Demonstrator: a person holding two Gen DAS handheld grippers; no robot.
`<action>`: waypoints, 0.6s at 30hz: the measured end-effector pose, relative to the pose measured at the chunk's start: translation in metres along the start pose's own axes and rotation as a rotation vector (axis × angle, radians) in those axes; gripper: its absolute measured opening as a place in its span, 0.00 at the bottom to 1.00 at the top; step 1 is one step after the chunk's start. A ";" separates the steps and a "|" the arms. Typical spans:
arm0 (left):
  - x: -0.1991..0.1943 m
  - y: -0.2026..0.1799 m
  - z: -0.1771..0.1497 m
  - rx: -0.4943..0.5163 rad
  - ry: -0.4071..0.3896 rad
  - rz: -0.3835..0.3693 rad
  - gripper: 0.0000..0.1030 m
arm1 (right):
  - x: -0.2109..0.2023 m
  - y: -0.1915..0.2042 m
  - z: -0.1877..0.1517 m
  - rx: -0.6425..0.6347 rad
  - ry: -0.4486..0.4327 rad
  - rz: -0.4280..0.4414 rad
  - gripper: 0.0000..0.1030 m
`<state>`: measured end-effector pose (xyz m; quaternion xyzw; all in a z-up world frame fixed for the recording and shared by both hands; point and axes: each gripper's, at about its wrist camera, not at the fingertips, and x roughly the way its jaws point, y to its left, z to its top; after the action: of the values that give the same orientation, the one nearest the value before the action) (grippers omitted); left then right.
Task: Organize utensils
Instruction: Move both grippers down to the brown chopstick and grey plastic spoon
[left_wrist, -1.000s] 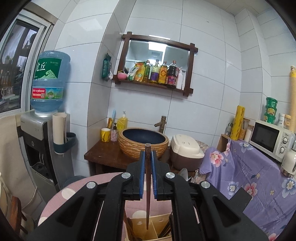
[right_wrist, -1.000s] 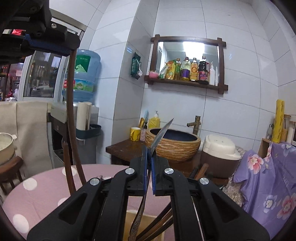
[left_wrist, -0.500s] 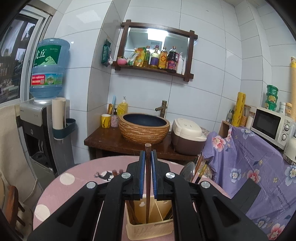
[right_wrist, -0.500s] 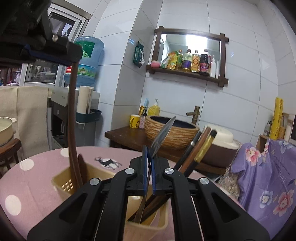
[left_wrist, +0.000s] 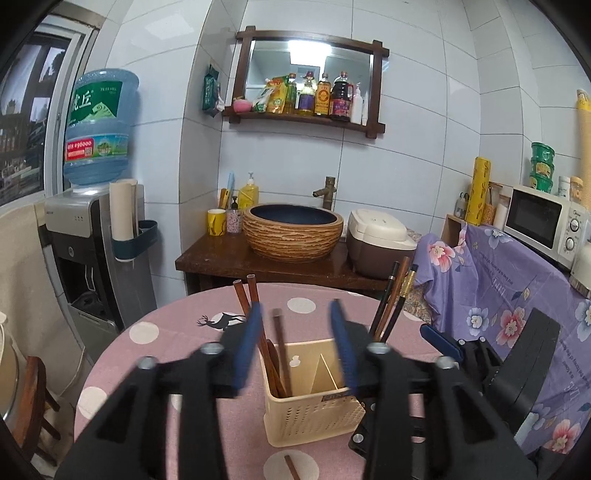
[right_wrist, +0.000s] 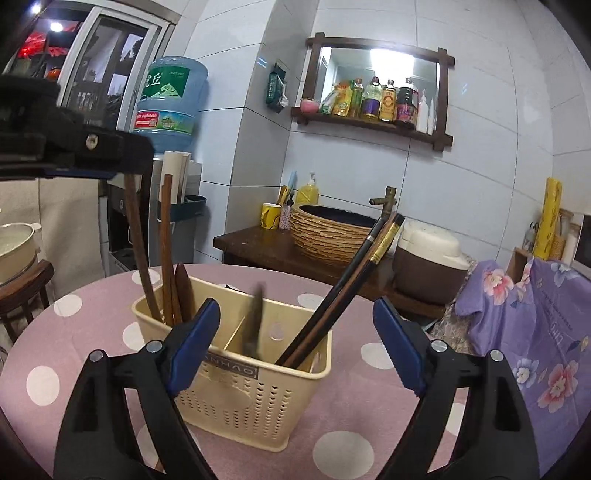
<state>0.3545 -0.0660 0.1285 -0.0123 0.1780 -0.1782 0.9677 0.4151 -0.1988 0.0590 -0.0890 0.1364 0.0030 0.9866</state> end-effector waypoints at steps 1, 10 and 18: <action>-0.004 -0.002 -0.001 0.009 -0.010 0.009 0.53 | -0.002 0.000 -0.001 -0.003 0.008 0.002 0.82; -0.043 0.005 -0.028 -0.017 -0.019 0.043 0.86 | -0.037 -0.021 -0.019 0.113 0.104 0.028 0.82; -0.059 0.015 -0.074 -0.067 0.095 0.055 0.95 | -0.084 -0.019 -0.049 0.163 0.185 0.117 0.84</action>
<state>0.2825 -0.0280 0.0784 -0.0314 0.2300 -0.1460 0.9617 0.3214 -0.2251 0.0384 -0.0002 0.2316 0.0411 0.9719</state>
